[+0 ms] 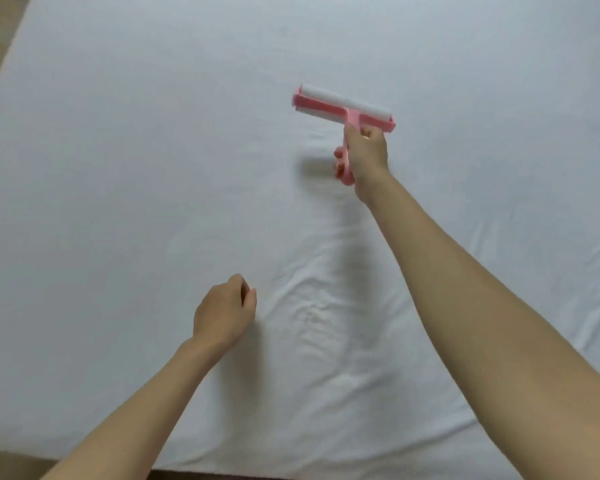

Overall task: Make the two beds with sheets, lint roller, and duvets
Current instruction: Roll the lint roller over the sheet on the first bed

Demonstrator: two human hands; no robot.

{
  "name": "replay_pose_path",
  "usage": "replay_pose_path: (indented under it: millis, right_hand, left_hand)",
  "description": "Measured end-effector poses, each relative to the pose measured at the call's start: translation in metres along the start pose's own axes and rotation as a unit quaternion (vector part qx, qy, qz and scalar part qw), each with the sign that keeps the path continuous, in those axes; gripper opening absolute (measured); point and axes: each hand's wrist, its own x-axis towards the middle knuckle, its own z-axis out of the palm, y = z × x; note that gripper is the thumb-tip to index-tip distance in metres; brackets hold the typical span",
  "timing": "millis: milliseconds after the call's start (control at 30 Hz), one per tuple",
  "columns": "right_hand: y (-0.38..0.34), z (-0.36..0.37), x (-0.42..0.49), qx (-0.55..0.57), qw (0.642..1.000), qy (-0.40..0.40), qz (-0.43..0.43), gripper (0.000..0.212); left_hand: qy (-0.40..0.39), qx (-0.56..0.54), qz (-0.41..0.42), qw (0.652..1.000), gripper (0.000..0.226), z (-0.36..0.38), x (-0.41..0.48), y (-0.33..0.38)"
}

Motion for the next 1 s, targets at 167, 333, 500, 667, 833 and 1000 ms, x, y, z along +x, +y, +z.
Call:
replay_pose_path:
  millis: [167, 333, 500, 667, 833, 1000]
  right_hand:
    - [0.036, 0.068, 0.015, -0.084, 0.993, 0.048, 0.072, 0.036]
    - [0.127, 0.05, -0.115, -0.105, 0.985, 0.049, 0.129, 0.034]
    - [0.207, 0.013, -0.298, -0.165, 0.951, 0.067, 0.254, 0.04]
    - [0.149, 0.01, -0.295, -0.125, 0.961, 0.099, 0.225, 0.047]
    - [0.048, 0.077, -0.112, -0.051, 0.994, 0.062, 0.074, 0.044]
    - [0.021, 0.135, 0.005, -0.015, 0.995, -0.009, 0.094, 0.045]
  left_hand:
    - [-0.018, 0.019, 0.007, 1.0, 0.018, -0.03, 0.04, -0.055]
    - [-0.043, 0.032, 0.01, 0.999, 0.019, -0.034, 0.048, -0.079]
    - [-0.051, 0.032, 0.009, 0.998, 0.019, -0.032, 0.04, -0.085]
    - [-0.048, 0.035, 0.002, 0.998, 0.021, -0.036, 0.036, -0.089]
    - [-0.015, 0.029, -0.01, 0.999, 0.023, -0.035, 0.036, -0.096]
    - [0.007, -0.021, -0.004, 1.0, 0.023, -0.029, 0.04, -0.103]
